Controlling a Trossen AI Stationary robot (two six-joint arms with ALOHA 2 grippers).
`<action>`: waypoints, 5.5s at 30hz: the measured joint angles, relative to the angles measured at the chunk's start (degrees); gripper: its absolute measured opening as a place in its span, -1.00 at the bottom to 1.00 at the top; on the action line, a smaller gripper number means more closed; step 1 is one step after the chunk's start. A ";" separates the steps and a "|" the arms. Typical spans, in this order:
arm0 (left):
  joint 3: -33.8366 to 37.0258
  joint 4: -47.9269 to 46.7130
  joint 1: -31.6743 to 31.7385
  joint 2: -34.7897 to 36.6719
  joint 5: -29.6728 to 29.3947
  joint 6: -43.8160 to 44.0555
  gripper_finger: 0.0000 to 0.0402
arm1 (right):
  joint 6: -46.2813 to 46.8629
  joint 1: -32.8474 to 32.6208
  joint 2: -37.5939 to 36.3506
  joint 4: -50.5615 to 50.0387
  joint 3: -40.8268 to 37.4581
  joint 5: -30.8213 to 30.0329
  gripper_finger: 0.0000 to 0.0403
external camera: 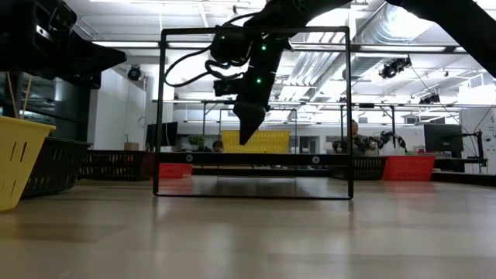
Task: Stack baskets on shelf by color
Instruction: Put the top right yellow bin on the shelf, then stack the top yellow bin on the yellow bin on the shelf
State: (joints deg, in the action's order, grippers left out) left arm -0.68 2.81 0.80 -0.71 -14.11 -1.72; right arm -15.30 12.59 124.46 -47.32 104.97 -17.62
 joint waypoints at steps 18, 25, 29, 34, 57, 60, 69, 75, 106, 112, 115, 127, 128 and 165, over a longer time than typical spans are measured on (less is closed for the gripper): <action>0.02 -0.01 -0.01 -0.02 0.00 0.00 -0.98 | -4.40 -0.73 -0.40 -5.27 -0.02 -0.69 -0.25; 0.00 0.00 0.00 0.00 0.00 0.00 -0.98 | -3.77 -0.73 -6.91 -4.99 -0.02 -0.61 -0.25; 0.01 0.00 -0.02 0.00 0.00 0.00 -0.98 | -0.41 -0.62 -12.42 -5.73 -1.29 4.34 -0.25; 0.00 -0.02 -0.01 -0.02 0.00 0.00 -0.98 | 4.68 -0.93 -24.56 -2.11 -15.71 6.73 -0.25; 0.02 0.00 -0.02 -0.02 0.00 0.00 -0.98 | 14.80 -10.83 -73.57 81.43 -83.13 7.67 -0.25; 0.02 0.02 -0.01 -0.01 0.00 0.00 -0.98 | 14.83 -10.83 -73.55 80.46 -83.73 7.67 -0.25; 0.02 1.47 -0.02 -0.02 0.00 4.16 -0.98 | 15.26 -10.83 -73.46 79.24 -83.73 7.75 -0.25; -0.52 17.69 0.04 -3.61 -0.49 4.33 -0.92 | 15.28 -10.83 -73.44 78.74 -83.73 7.75 -0.25; -51.87 -70.20 27.19 -62.12 -11.41 1.51 0.08 | 19.42 -10.83 -73.42 77.12 -83.73 7.75 -0.25; -51.87 -74.29 29.42 -69.24 -14.34 -16.24 0.08 | 19.42 -10.83 -73.42 77.12 -83.73 7.75 -0.25; -51.87 -77.25 30.38 -72.68 -17.86 -19.81 0.08 | 19.42 -10.83 -73.42 77.12 -83.73 7.75 -0.25; -51.74 -76.41 39.00 -79.60 -14.82 -24.10 0.07 | 19.39 -10.82 -73.42 75.67 -83.73 7.75 -0.25; -51.72 -75.52 39.60 -79.88 -14.82 -24.88 0.07 | 19.39 -10.83 -73.41 75.63 -83.73 7.75 -0.25; -51.65 -69.25 50.84 -96.04 -10.60 -22.89 0.00 | 19.84 -10.81 -73.42 75.35 -83.73 7.75 -0.25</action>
State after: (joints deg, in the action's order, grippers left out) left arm -52.34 -66.45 51.64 -96.75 -24.71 -24.60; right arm 4.55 1.78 51.05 28.03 21.23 -9.87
